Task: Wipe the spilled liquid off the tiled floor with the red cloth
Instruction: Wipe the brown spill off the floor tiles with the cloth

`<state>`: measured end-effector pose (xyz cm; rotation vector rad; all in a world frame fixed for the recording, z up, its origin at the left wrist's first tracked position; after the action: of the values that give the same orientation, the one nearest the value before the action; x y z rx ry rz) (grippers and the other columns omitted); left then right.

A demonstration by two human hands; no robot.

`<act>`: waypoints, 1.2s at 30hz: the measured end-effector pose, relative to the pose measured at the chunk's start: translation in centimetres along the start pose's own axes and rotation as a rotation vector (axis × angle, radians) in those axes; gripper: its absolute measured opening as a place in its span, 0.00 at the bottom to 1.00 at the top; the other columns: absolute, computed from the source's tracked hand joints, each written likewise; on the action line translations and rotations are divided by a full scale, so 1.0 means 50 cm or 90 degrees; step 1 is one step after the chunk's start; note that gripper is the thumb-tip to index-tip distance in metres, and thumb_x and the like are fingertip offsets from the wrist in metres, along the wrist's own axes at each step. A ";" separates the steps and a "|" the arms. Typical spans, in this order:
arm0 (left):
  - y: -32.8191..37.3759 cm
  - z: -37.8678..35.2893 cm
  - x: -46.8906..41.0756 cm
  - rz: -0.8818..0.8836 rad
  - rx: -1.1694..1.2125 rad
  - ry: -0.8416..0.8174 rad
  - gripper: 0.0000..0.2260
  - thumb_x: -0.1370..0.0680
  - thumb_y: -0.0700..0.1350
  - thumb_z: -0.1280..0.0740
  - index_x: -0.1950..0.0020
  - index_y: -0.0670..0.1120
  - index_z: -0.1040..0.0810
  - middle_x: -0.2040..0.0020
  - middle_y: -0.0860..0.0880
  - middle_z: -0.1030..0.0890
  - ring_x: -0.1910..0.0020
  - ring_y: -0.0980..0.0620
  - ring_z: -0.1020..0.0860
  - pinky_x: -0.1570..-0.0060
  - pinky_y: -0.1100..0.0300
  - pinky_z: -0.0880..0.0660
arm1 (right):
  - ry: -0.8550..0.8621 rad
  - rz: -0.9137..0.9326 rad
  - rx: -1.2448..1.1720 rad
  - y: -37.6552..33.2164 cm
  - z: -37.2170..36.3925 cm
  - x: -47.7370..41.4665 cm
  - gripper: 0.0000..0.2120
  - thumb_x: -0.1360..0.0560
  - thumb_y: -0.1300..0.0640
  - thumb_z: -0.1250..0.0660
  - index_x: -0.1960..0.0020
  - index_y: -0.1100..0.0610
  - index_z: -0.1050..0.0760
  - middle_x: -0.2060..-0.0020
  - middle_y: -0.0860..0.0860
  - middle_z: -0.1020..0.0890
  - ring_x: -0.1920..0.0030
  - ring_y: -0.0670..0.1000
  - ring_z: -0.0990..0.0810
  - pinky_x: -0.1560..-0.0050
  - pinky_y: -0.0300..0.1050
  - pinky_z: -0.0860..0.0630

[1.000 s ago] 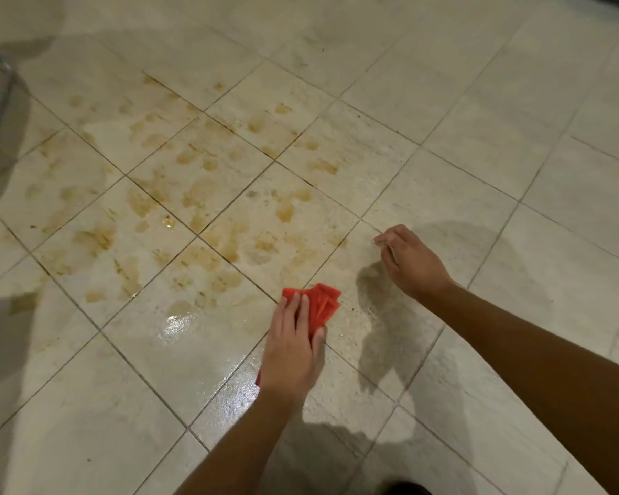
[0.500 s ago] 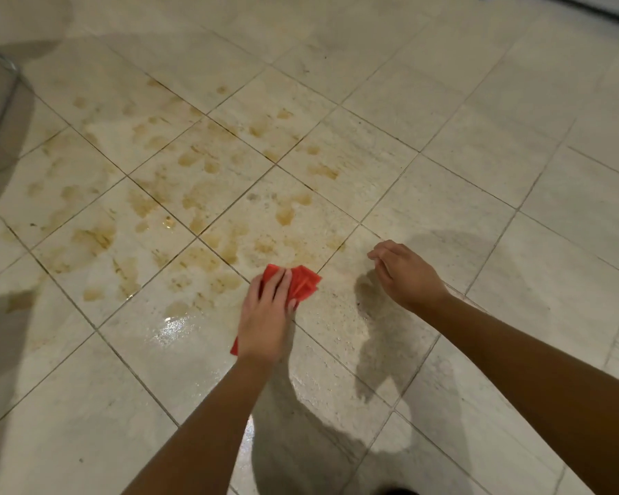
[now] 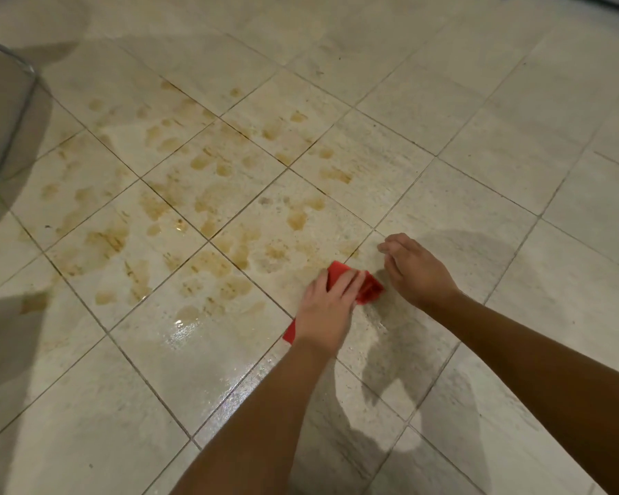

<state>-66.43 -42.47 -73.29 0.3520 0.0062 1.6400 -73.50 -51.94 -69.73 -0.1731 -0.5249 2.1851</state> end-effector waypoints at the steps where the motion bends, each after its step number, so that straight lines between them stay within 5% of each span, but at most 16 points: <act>1: -0.018 0.009 -0.012 0.018 -0.001 -0.002 0.23 0.19 0.49 0.49 0.26 0.53 0.53 0.26 0.53 0.42 0.29 0.44 0.43 0.29 0.49 0.45 | 0.009 0.001 0.001 0.002 0.002 0.002 0.13 0.22 0.61 0.44 0.41 0.62 0.27 0.44 0.56 0.24 0.45 0.55 0.25 0.49 0.47 0.27; 9: -0.154 0.005 0.112 0.231 0.222 0.127 0.21 0.22 0.51 0.43 0.29 0.51 0.37 0.33 0.50 0.31 0.36 0.45 0.38 0.34 0.49 0.35 | 0.013 0.022 0.012 0.008 0.004 0.014 0.12 0.22 0.61 0.44 0.42 0.63 0.27 0.45 0.56 0.24 0.48 0.55 0.24 0.53 0.47 0.27; 15: -0.019 -0.034 0.087 0.088 0.179 0.051 0.19 0.23 0.53 0.45 0.33 0.54 0.33 0.39 0.54 0.24 0.41 0.44 0.26 0.46 0.47 0.23 | 0.035 0.000 -0.015 0.004 0.011 -0.015 0.12 0.23 0.62 0.44 0.42 0.62 0.27 0.45 0.55 0.24 0.48 0.55 0.24 0.53 0.49 0.24; 20: 0.011 -0.019 -0.052 -0.001 0.124 0.028 0.21 0.20 0.47 0.45 0.27 0.52 0.43 0.28 0.52 0.36 0.30 0.41 0.41 0.34 0.45 0.35 | 0.093 -0.021 -0.011 0.016 0.047 -0.024 0.12 0.23 0.63 0.43 0.43 0.63 0.26 0.46 0.56 0.24 0.49 0.55 0.24 0.53 0.47 0.26; 30: -0.120 0.010 0.047 0.250 0.179 0.102 0.20 0.20 0.51 0.47 0.28 0.49 0.40 0.30 0.50 0.34 0.32 0.45 0.40 0.30 0.51 0.42 | 0.071 -0.044 0.019 0.058 0.040 0.003 0.12 0.22 0.60 0.43 0.44 0.63 0.26 0.47 0.57 0.23 0.49 0.56 0.24 0.54 0.44 0.29; 36: 0.025 -0.029 0.011 0.083 0.151 0.066 0.21 0.27 0.51 0.36 0.35 0.50 0.31 0.40 0.52 0.23 0.44 0.45 0.24 0.44 0.50 0.23 | 0.083 -0.032 -0.008 0.029 0.038 -0.018 0.12 0.23 0.63 0.43 0.43 0.64 0.26 0.47 0.57 0.23 0.49 0.55 0.24 0.52 0.46 0.27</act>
<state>-68.02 -41.77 -74.28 0.4552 0.2629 1.7902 -74.57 -54.02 -68.70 -0.3040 -0.4650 2.1046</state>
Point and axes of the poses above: each hand's wrist, its own x-axis away from the middle knuckle, its own z-axis out of the back of the hand, y = z × x, the point moved 10 cm from there along -x, towards the middle knuckle
